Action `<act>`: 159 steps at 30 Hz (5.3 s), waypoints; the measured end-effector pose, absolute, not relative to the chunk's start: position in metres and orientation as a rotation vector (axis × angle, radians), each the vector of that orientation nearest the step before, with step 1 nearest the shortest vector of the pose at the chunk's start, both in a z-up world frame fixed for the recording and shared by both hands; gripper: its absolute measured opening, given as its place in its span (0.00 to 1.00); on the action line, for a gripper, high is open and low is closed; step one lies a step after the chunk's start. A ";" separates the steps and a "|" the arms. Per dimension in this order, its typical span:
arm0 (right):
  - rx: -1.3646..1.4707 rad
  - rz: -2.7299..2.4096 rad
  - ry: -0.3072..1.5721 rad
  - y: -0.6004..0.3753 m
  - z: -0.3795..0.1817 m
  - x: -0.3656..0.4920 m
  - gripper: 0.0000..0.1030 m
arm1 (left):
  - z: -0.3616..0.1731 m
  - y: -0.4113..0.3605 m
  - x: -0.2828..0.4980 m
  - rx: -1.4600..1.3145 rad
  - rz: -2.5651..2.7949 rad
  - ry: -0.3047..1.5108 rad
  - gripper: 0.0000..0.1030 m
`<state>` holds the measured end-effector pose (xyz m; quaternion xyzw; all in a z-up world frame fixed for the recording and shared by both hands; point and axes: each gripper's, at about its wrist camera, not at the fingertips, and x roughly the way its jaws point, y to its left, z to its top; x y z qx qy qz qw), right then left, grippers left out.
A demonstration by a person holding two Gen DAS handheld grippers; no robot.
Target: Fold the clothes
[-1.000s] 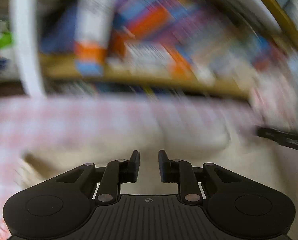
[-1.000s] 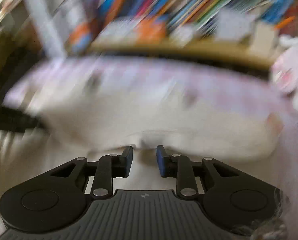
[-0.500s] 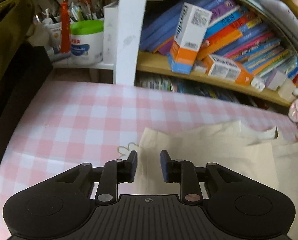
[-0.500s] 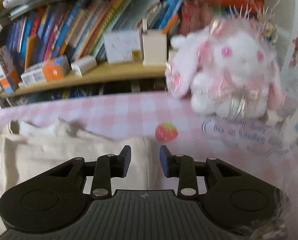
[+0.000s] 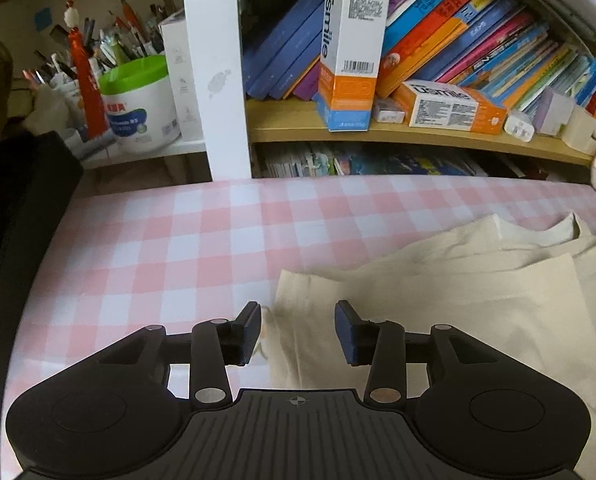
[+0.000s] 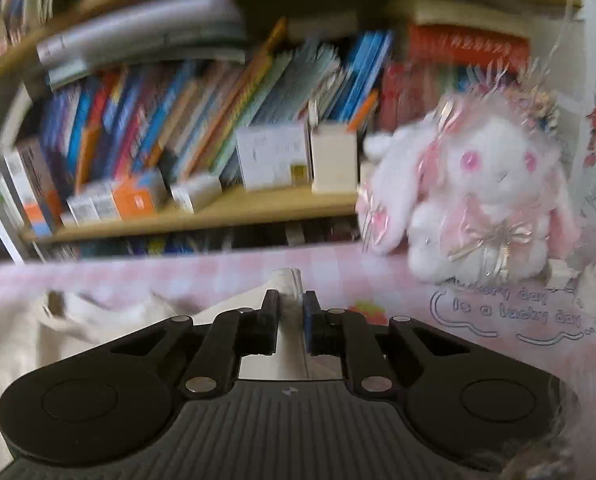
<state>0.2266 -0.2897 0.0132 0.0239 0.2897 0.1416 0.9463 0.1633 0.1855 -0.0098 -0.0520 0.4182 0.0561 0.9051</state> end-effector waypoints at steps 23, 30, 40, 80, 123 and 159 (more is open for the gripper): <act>-0.051 0.110 0.767 -0.297 -0.032 0.262 0.34 | -0.007 0.201 0.161 -0.165 0.213 0.773 0.30; 0.008 0.168 0.753 -0.309 -0.006 0.211 0.52 | 0.025 0.168 0.094 -0.155 0.168 0.689 0.48; 0.070 0.209 0.889 -0.325 -0.016 0.110 0.64 | 0.014 0.090 -0.001 -0.249 0.155 0.752 0.68; 0.017 0.361 0.985 -0.344 -0.033 0.059 0.18 | -0.012 0.039 -0.029 -0.292 0.338 0.894 0.81; -0.272 0.478 0.847 -0.295 -0.049 0.060 0.54 | -0.003 0.151 -0.096 -1.022 0.602 0.531 0.01; -0.416 0.825 0.603 -0.168 -0.004 0.013 0.58 | 0.031 0.164 -0.066 -0.793 0.216 0.557 0.01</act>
